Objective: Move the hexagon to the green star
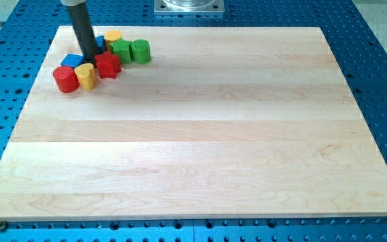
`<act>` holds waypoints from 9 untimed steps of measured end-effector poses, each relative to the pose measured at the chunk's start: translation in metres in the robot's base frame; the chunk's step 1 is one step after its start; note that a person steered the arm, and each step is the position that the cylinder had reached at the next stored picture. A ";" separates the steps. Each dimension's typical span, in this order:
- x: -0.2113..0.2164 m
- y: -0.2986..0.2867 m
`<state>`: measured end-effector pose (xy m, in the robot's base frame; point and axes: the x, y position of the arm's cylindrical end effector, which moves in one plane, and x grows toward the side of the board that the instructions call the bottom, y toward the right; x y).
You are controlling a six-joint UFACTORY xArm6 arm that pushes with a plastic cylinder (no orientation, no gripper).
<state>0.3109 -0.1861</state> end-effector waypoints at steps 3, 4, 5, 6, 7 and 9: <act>-0.045 0.147; -0.109 0.139; -0.119 0.107; -0.119 0.075; -0.118 0.045; -0.093 0.026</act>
<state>0.2183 -0.1603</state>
